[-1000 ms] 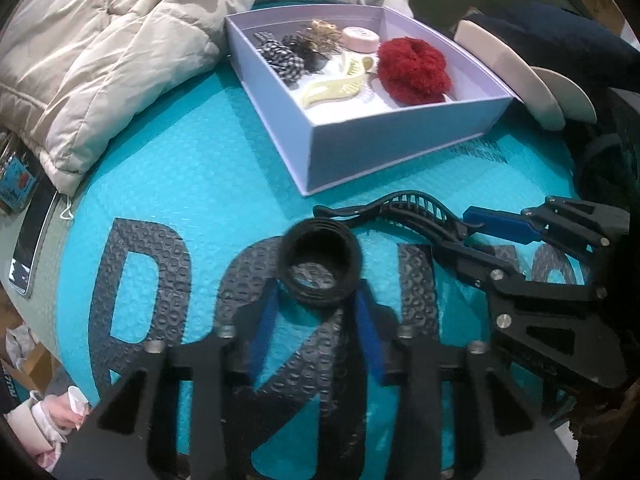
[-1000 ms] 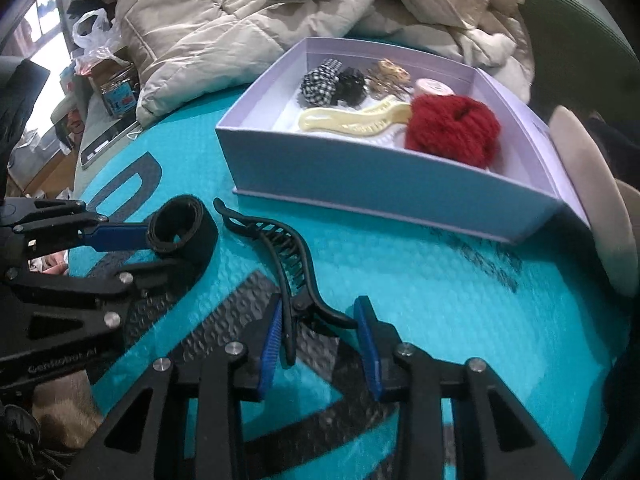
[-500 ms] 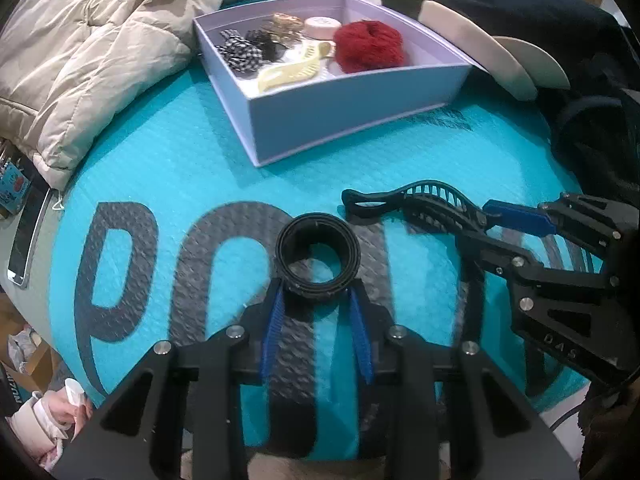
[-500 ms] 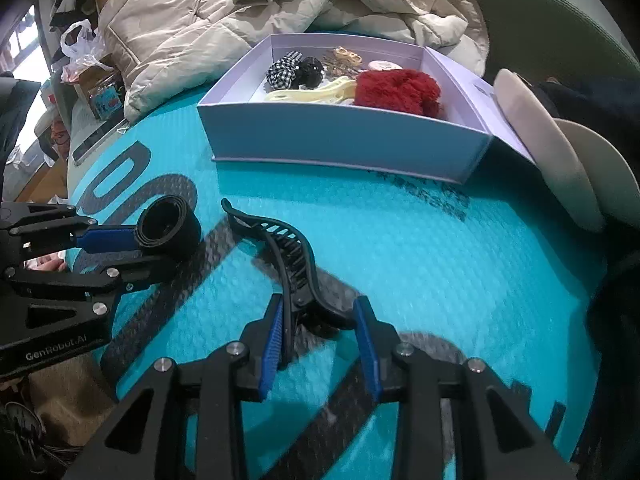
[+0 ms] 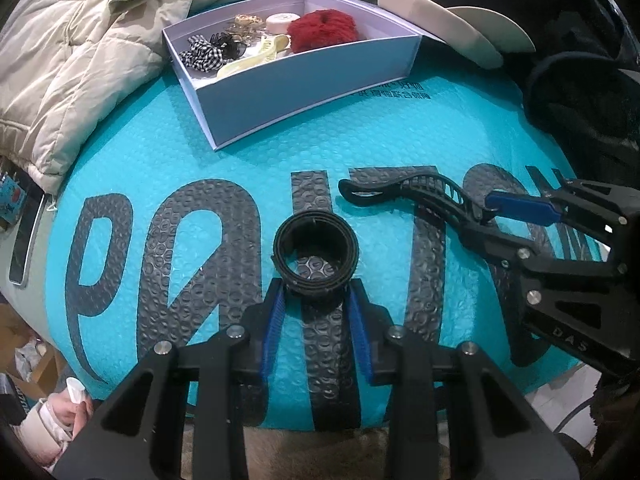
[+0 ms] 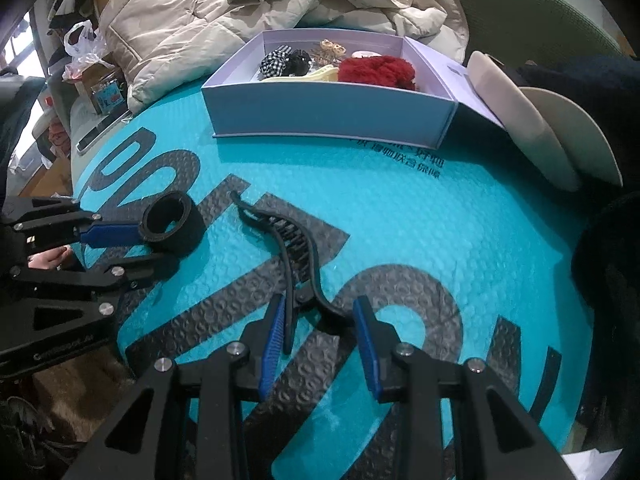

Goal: Organize objects
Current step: 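Lift the black hair tie and black claw clip and carry both toward the box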

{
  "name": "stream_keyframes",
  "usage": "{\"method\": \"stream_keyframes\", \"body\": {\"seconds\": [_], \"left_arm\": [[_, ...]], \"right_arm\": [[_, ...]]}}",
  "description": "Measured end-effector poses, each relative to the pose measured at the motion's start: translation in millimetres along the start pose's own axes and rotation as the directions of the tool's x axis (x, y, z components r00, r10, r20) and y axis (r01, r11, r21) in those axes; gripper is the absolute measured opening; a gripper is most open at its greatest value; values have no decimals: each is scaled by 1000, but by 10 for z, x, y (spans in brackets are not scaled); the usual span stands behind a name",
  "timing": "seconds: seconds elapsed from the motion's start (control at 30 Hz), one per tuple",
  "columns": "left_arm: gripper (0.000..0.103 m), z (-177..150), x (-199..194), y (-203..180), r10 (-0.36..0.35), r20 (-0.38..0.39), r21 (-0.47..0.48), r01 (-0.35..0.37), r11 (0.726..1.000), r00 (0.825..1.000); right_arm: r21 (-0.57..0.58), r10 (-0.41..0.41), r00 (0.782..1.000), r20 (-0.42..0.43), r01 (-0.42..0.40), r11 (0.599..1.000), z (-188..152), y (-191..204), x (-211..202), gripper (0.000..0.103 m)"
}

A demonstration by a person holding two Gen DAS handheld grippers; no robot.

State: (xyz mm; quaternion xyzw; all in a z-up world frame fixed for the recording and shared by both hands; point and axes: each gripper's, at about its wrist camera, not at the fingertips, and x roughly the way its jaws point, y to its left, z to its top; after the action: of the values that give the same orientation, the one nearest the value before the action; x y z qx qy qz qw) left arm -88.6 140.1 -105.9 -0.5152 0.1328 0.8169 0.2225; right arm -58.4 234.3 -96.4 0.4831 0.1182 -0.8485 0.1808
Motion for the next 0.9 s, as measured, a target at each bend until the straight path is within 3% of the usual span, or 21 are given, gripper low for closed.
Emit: {"method": "stream_keyframes", "body": {"seconds": [0.13,0.27,0.47,0.67,0.73,0.77,0.9], "left_arm": [[34,5,9,-33,13,-1,18,-13,1000,1000],[44,15,18,-38,11,6,23,-11,1000,1000],[46,50,22,-42,30,30,46,-31,998,999],[53,95,88,-85,55,37,91,-58,994,998],[53,108,103,-86,40,43,85,-44,995,998],[53,116,110,-80,26,44,82,-30,996,999],[52,128,148,-90,3,46,86,-7,996,999]], "right_arm": [[-9,14,1000,0,-14,1000,-8,21,-1,35],[-29,16,1000,-1,-16,999,20,56,17,38],[-61,15,1000,-5,-15,998,46,122,64,45],[-63,13,1000,5,-13,998,30,142,113,45],[-64,20,1000,9,-19,998,21,136,111,42],[-63,27,1000,12,-26,998,17,137,110,35],[-54,26,999,22,-25,998,7,143,112,35]]}}
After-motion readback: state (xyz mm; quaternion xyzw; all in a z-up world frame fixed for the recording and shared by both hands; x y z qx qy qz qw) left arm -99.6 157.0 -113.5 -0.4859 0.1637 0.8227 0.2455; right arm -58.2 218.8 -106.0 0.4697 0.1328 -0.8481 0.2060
